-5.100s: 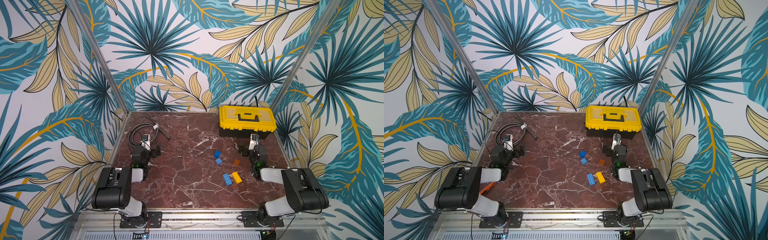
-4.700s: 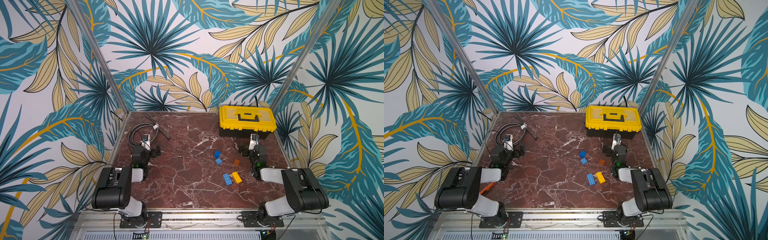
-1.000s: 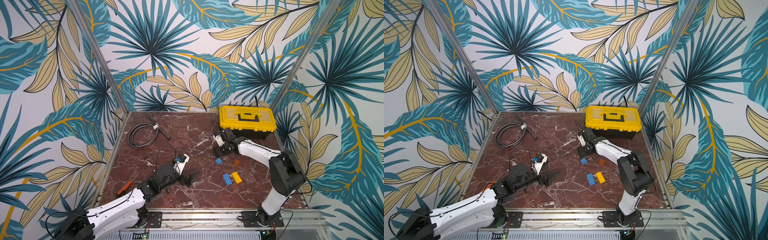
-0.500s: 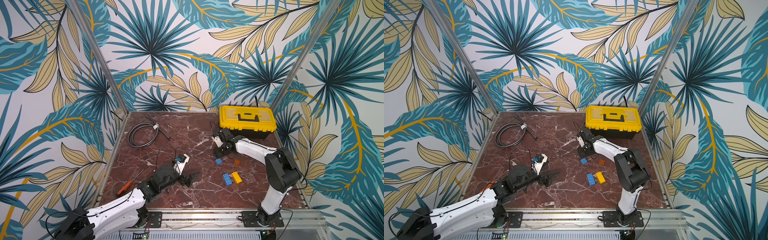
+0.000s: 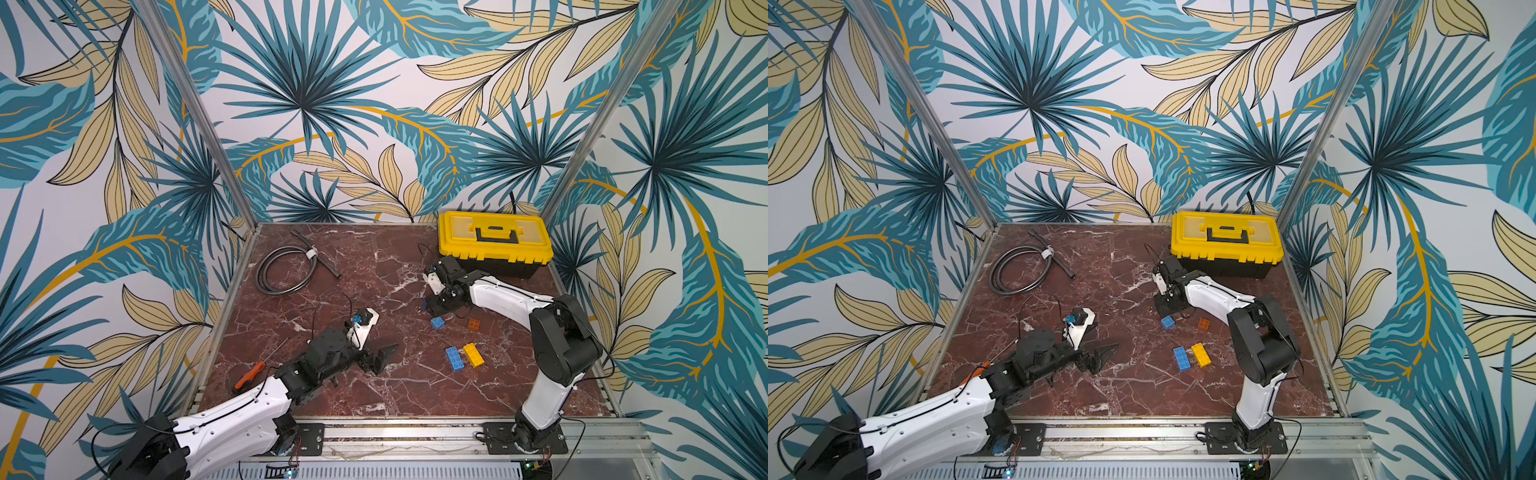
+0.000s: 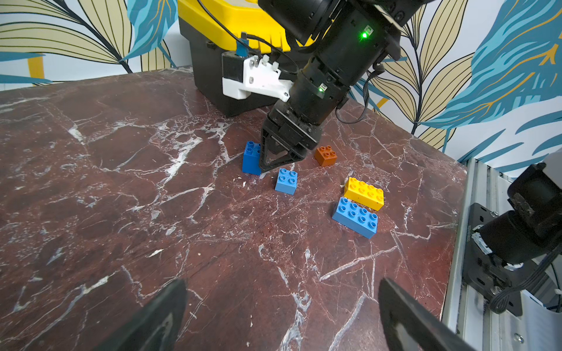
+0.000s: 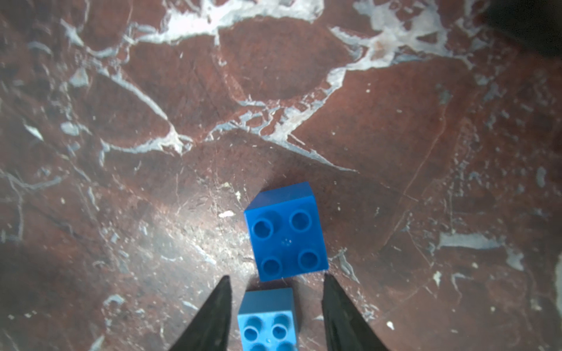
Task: Assemble the letter f with lego
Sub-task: Pick up the lego brick from the center of the board.
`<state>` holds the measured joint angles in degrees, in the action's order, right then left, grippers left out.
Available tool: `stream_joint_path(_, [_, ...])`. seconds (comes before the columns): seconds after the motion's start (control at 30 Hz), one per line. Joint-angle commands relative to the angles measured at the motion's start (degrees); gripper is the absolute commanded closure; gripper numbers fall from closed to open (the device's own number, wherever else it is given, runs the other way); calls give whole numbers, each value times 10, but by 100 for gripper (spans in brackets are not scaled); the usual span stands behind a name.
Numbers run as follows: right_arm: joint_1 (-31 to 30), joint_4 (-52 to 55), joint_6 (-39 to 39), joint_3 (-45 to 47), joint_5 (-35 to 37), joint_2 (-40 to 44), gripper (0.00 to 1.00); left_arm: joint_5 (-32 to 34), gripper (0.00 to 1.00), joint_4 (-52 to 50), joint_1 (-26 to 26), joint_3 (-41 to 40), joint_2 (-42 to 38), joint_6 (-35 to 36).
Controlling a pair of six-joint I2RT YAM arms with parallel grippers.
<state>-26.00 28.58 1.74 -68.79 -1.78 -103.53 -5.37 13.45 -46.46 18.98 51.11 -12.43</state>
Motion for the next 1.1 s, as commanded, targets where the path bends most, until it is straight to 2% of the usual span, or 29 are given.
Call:
stream_joint_path(0.0, [-4, 7, 2, -10, 17, -4, 44, -5, 0, 2, -1, -8, -5, 1])
stream_joint_path(0.23, [-3, 24, -16, -46, 9, -34, 41, -4, 0, 2, -2, -8, -5, 3])
stream_joint_path(0.5, [-3, 37, -20, -81, 1, -76, 44, -7, 1, 2, -2, -9, -7, 2])
stream_joint_path(0.87, [-4, 40, -20, -77, -4, -73, 61, -7, 0, 2, -1, -11, -7, 1])
stream_joint_path(1.07, [-7, 41, -23, -63, -15, -54, 65, -9, 1, 2, -2, -12, -10, 0])
